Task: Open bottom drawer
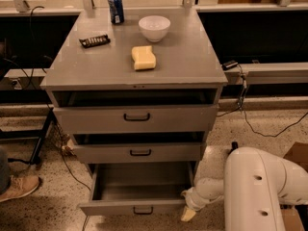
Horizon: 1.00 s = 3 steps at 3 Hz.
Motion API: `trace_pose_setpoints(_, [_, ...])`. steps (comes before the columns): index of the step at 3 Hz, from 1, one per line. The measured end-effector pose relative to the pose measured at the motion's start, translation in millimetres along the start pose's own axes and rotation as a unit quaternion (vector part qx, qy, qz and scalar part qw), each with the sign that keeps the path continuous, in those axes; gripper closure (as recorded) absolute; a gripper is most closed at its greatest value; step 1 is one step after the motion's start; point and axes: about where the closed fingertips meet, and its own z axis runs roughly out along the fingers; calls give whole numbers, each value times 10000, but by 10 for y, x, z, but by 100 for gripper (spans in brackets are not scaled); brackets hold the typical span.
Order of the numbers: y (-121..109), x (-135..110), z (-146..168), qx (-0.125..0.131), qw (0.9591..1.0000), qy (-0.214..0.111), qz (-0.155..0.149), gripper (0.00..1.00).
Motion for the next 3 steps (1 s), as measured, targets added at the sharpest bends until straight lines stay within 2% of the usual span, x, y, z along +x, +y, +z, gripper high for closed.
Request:
trace_pose_setpoints(2, [153,-22,25,-150,9996,192,-137,0])
trace_pose_setpoints(3, [260,-14,13,-194,9995,195,-135,19])
